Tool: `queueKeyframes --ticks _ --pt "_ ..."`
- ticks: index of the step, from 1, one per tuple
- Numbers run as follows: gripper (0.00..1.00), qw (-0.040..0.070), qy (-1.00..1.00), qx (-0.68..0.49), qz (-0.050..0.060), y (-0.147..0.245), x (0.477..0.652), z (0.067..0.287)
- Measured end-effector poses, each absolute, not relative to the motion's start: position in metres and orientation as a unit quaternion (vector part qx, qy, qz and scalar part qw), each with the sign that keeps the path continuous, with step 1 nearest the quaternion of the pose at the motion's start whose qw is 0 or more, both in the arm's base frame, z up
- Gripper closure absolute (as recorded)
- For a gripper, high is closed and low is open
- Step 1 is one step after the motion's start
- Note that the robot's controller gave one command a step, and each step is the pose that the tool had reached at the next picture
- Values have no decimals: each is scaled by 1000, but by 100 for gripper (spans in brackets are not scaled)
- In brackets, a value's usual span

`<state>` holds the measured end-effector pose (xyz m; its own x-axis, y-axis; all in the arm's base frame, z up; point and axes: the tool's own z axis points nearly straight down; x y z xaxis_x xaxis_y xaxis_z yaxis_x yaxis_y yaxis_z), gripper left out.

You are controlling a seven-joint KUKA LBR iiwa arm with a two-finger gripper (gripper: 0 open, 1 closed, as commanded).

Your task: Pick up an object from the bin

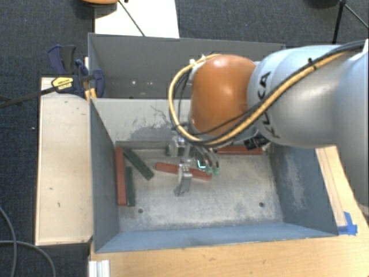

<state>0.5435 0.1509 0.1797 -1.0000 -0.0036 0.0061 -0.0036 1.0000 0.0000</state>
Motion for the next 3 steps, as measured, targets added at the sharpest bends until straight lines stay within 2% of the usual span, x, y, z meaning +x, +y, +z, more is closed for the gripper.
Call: queueKeyframes --ticks 1,2,3 --pt "0 -1 -1000 0 -1 150 545 184" --pt "0 -5 -1000 -13 -2 147 562 134" --pt "0 0 -997 -72 0 144 562 79"
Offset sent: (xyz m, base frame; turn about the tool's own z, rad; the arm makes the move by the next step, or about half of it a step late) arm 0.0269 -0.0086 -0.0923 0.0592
